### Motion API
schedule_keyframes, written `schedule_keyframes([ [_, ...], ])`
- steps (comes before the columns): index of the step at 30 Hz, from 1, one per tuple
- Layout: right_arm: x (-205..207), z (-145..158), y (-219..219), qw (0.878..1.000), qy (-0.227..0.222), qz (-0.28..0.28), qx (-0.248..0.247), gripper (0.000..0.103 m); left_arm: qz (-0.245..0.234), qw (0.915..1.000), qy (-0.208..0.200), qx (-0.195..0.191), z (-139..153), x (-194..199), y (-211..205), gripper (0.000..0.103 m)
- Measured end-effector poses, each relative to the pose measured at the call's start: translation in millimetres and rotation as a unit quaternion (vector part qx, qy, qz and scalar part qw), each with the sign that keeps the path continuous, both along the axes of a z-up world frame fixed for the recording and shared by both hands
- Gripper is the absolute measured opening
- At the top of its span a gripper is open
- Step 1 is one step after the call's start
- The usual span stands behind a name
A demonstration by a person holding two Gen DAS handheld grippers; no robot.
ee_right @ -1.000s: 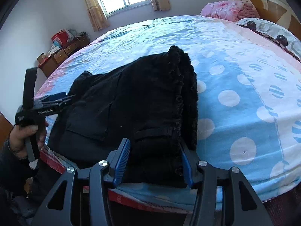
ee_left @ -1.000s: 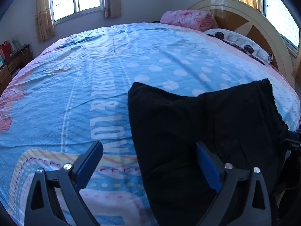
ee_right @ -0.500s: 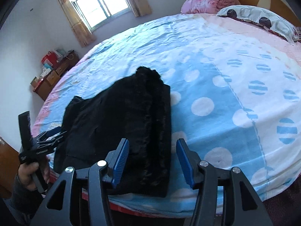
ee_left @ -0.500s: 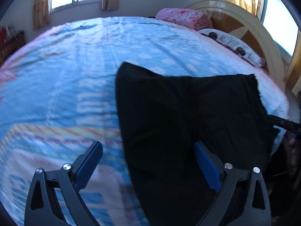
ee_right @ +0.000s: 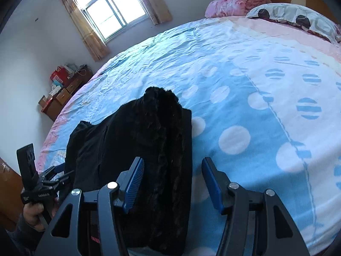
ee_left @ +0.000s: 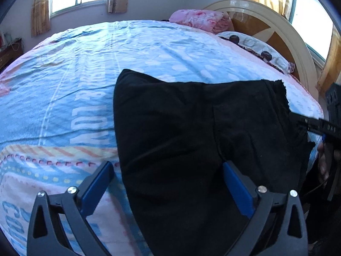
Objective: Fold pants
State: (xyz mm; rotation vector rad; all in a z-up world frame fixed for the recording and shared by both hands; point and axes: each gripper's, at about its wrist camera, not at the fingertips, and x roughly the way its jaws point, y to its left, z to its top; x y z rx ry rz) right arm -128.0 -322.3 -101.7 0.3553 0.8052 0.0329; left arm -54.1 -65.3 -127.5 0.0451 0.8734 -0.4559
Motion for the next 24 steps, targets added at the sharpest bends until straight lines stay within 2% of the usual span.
schedule_keyframes([
  [5,9.9,-2.2,0.8,1.000,0.008,0.009,0.004,0.058,-0.005,0.9999,0.008,0.006,0.5,2.1,1.3,0.103],
  [7,9.1,-3.3,4.6,0.999,0.016,0.036,0.020,0.058,0.003,0.9999,0.010,0.003,1.1,1.9,5.3,0.103],
  [9,7.7,-4.5,7.9,0.999,0.020,0.045,0.015,0.058,0.003,0.9999,0.010,0.002,-0.7,2.7,5.4,0.103],
  [11,10.4,-6.4,3.8,0.998,0.020,0.045,0.026,0.058,-0.001,0.9998,0.007,0.016,-1.8,2.8,-0.5,0.103],
  [13,15.5,-9.1,-2.3,0.998,0.018,0.036,0.045,0.057,-0.005,0.9998,0.018,0.013,-0.8,6.4,-1.8,0.103],
  [15,20.8,-10.6,1.7,0.999,0.017,0.039,0.034,0.057,-0.007,0.9994,0.033,0.008,0.2,9.4,-0.2,0.103],
  [17,23.5,-11.5,5.6,0.999,0.019,0.042,0.024,0.057,-0.014,0.9991,0.036,0.015,0.4,8.0,-0.9,0.103],
  [19,23.7,-11.3,5.9,0.998,0.021,0.045,0.026,0.056,-0.015,0.9994,0.031,0.001,0.3,5.0,2.8,0.103],
  [20,23.1,-10.7,6.0,0.998,0.022,0.047,0.026,0.055,-0.012,0.9995,0.029,0.004,0.0,3.5,1.8,0.103],
  [22,18.7,-5.2,14.2,0.997,0.027,0.062,0.034,0.046,-0.006,0.9996,0.025,0.013,0.6,-0.7,-2.2,0.099],
  [24,15.8,-3.0,30.8,0.996,0.027,0.080,-0.011,0.046,-0.008,0.9997,0.023,0.009,1.2,-1.9,-4.9,0.096],
])
